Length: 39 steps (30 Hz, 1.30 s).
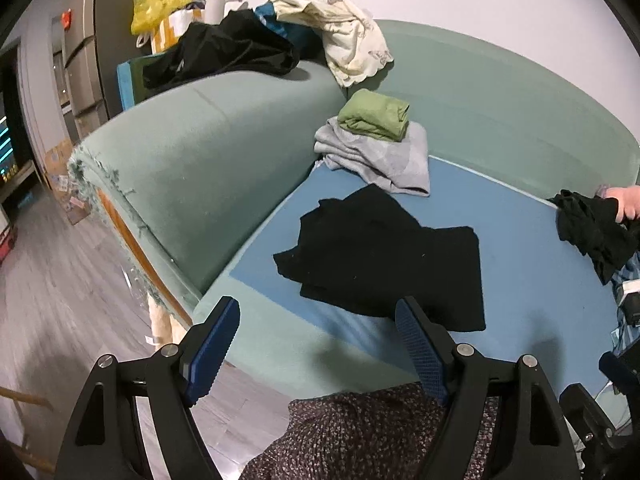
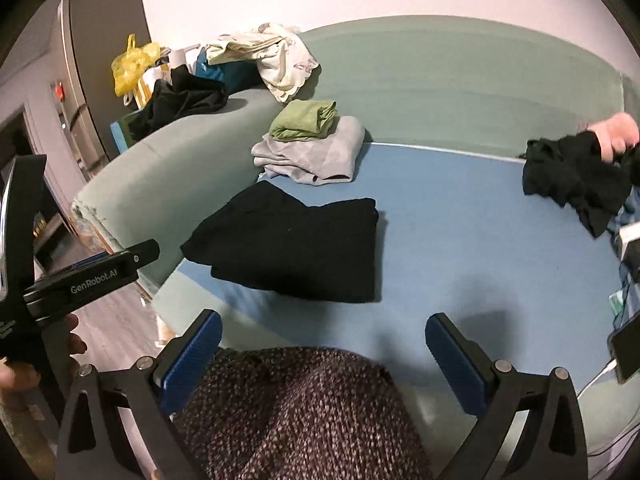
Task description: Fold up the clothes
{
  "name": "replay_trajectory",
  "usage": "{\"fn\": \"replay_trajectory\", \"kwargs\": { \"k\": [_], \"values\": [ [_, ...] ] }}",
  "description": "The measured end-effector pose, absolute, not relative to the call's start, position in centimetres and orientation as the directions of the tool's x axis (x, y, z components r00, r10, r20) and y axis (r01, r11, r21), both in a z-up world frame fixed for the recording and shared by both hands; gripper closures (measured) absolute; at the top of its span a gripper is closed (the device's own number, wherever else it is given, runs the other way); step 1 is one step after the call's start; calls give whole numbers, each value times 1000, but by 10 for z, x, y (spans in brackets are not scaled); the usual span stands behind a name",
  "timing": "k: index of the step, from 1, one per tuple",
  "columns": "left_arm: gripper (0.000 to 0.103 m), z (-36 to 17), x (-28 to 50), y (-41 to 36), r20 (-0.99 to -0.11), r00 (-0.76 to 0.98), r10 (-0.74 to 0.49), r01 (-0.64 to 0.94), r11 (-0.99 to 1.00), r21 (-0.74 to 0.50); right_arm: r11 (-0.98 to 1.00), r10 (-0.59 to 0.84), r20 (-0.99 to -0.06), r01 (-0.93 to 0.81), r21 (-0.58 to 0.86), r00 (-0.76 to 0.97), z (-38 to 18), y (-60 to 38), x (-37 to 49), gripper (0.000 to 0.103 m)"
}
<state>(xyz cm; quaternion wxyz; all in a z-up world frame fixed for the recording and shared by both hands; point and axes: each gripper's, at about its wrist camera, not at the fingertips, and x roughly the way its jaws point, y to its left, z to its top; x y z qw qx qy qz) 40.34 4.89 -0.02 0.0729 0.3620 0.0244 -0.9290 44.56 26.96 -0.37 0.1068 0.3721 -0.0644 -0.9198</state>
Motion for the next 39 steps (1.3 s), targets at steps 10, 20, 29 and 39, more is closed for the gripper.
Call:
{"fn": "replay_trajectory", "kwargs": {
  "k": [10,20,29,39],
  "values": [
    [22,-3,417,42,-694,-720,-16,124,-987,-105,-958,-270,-669,121,261,-693,-8,302,458,0],
    [22,-23,403,62,-726,-686,-43,130,-989,-65,-963,-246,-701,86,256,-669,-16,312,454,0],
    [22,-45,388,35,-744,-667,32,185,-961,-206,-970,-241,-732,124,211,-637,-29,290,449,0],
    [22,-97,353,-22,-677,-680,280,295,-741,-603,-973,-229,-765,109,205,-602,-60,274,424,0]
  ]
}}
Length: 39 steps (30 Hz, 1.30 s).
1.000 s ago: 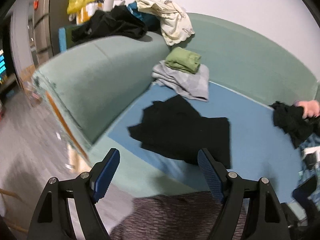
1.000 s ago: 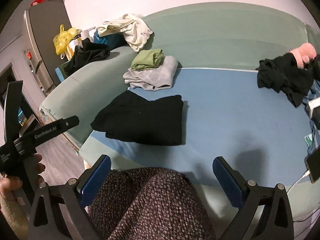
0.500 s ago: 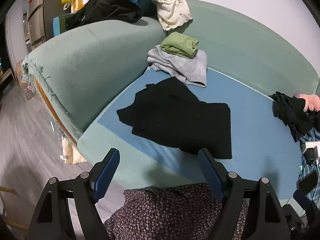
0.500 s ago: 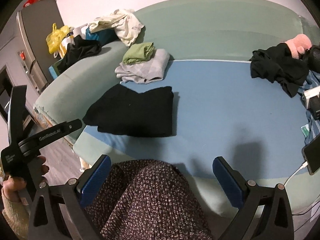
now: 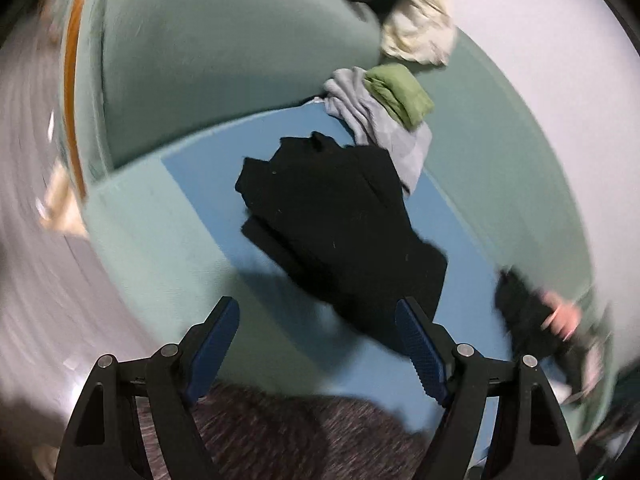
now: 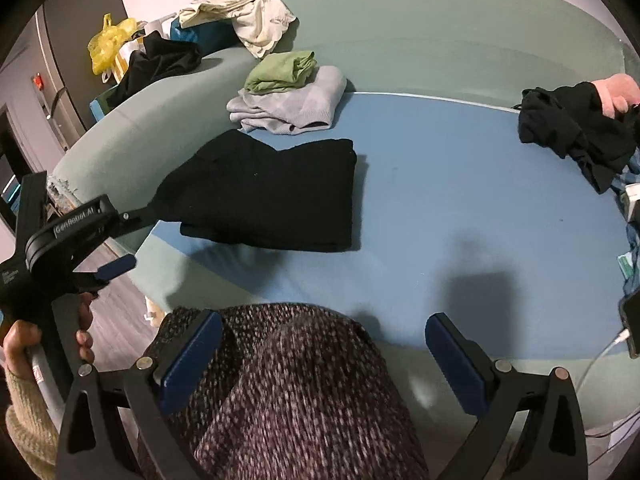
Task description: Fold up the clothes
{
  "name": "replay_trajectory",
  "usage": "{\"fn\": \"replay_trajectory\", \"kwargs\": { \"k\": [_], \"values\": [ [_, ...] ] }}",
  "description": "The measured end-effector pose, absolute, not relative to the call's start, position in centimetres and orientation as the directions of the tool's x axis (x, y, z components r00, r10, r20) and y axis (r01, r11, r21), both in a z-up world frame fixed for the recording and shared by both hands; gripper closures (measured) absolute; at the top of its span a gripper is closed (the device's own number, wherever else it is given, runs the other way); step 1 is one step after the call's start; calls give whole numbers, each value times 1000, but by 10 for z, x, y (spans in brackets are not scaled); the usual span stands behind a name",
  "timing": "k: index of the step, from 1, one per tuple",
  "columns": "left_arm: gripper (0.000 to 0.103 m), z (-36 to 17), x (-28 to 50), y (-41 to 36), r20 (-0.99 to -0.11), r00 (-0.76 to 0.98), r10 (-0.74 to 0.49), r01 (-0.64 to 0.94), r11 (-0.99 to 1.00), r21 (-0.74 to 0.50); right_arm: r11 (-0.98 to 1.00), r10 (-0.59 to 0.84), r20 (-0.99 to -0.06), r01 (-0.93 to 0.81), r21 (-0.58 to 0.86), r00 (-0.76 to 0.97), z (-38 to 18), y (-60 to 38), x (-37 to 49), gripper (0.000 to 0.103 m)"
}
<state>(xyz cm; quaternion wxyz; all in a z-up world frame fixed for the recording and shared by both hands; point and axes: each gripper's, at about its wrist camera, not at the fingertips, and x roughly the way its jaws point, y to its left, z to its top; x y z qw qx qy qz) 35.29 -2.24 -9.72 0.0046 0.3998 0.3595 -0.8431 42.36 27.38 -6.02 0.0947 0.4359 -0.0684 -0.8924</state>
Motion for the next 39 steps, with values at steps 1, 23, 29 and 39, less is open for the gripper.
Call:
{"fn": "replay_trajectory", "kwargs": {
  "k": [1,23,29,39],
  "values": [
    [22,-103,347,-27,-678,-680,281,330,-708,-624,-973,-228,-764,109,204,-604,-62,271,420,0],
    [84,-130,254,-51,-560,-653,510,309,-496,-812,-892,-178,-710,417,-176,-681,-84,158,337,0],
    [39,-137,249,-73,-643,-547,536,435,-474,-766,-843,-268,-687,510,-172,-675,-83,127,313,0],
    [43,-121,249,-90,-598,-595,537,388,-460,-799,-850,-283,-722,513,-116,-632,-96,129,318,0]
  ]
}}
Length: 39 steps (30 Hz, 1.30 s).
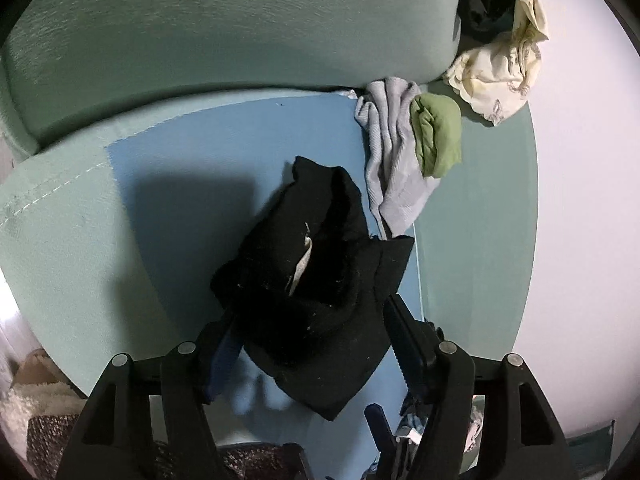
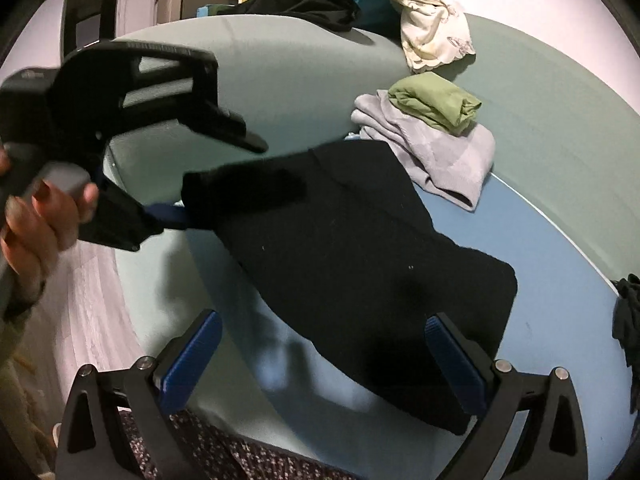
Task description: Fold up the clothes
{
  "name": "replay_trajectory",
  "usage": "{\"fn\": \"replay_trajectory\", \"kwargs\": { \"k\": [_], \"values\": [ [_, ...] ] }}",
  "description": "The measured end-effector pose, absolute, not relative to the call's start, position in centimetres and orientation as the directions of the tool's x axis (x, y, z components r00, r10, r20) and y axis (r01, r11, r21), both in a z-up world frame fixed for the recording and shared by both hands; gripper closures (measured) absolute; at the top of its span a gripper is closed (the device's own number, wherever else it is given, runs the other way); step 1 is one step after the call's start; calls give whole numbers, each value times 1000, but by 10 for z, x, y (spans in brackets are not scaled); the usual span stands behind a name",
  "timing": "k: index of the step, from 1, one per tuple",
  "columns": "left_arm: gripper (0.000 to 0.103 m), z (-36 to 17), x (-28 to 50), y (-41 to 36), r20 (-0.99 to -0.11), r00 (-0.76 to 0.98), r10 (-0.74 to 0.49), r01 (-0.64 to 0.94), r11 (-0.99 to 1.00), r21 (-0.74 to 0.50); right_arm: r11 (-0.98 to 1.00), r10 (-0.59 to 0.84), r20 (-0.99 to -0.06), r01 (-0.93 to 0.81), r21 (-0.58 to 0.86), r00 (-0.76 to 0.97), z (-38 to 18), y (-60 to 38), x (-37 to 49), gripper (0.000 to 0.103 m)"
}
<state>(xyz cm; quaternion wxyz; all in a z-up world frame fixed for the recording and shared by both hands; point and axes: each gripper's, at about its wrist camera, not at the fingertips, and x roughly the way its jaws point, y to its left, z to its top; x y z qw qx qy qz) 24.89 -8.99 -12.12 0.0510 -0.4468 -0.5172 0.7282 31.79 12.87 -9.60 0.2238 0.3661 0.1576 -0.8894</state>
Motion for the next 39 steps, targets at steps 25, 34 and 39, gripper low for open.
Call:
{"fn": "replay_trajectory", "kwargs": {
  "k": [25,34,39],
  "values": [
    [30,-77,232,-58,-349,-626,698,108,-365,-925,-926,-308,-639,376,32,-705,-69,142,252,67],
    [24,-57,233,1,-418,-611,672,4,-525,-851,-868,-367,-503,93,488,-783,-24,339,272,71],
    [24,-94,231,13,-613,-610,501,190,-659,-728,-717,-232,-525,-221,661,-819,-78,457,303,32]
  ]
}}
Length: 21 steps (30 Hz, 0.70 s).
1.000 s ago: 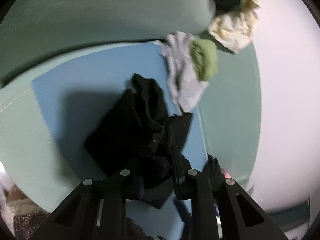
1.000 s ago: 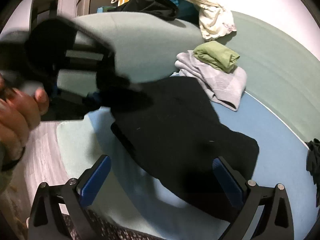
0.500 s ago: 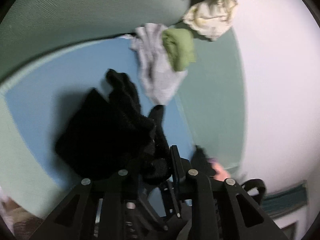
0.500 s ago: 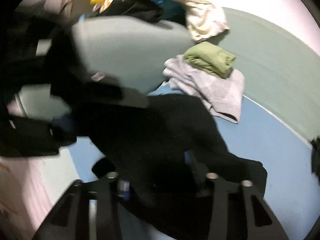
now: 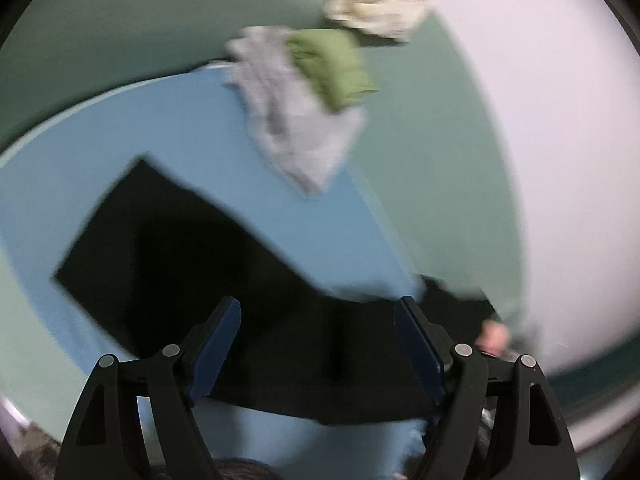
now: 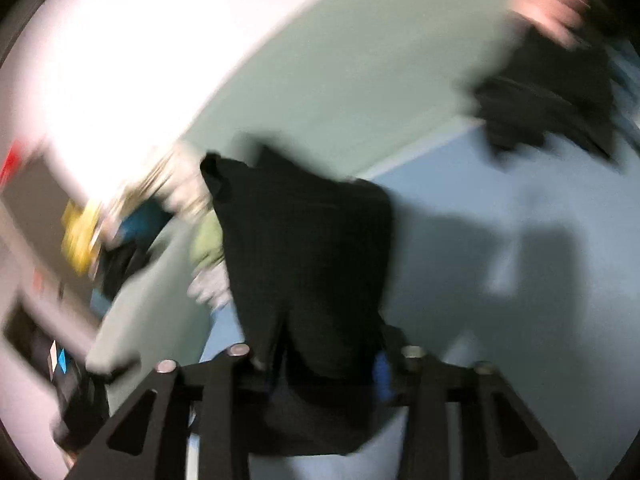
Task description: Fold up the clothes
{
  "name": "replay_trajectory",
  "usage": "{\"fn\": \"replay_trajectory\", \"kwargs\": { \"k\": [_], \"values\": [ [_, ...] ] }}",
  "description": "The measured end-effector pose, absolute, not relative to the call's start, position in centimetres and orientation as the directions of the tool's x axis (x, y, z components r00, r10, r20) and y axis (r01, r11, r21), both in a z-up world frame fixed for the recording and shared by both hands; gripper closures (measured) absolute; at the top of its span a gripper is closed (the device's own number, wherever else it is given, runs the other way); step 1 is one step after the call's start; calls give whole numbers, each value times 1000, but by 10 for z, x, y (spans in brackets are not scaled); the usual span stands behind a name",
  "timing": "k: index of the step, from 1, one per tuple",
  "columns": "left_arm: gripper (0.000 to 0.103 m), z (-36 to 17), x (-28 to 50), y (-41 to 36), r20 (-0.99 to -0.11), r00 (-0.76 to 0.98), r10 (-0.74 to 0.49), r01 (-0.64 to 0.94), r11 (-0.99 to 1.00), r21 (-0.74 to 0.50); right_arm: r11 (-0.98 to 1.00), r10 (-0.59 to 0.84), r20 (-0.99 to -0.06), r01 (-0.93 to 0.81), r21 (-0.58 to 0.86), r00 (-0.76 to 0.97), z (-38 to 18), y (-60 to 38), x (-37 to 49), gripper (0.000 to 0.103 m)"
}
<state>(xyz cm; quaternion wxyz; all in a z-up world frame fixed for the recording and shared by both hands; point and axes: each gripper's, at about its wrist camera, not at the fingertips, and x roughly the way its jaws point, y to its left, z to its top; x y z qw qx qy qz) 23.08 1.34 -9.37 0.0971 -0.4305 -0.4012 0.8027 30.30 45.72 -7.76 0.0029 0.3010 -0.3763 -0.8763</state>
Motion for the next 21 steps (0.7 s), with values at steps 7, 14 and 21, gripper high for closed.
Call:
{"fn": "replay_trajectory", "kwargs": {
  "k": [7,14,21],
  "values": [
    [24,-157,262,-51,-652,-655,382,463,-478,-746,-483,-179,-650,-510,712,-739,-148,529,349,22],
    [25,-170,247,-46,-646,-644,410,470,-454,-757,-743,-305,-591,-201,638,-747,-97,451,302,24],
    [50,-172,243,-42,-668,-667,331,516,-441,-734,-832,-480,-651,70,551,-588,-97,319,216,44]
  ]
}}
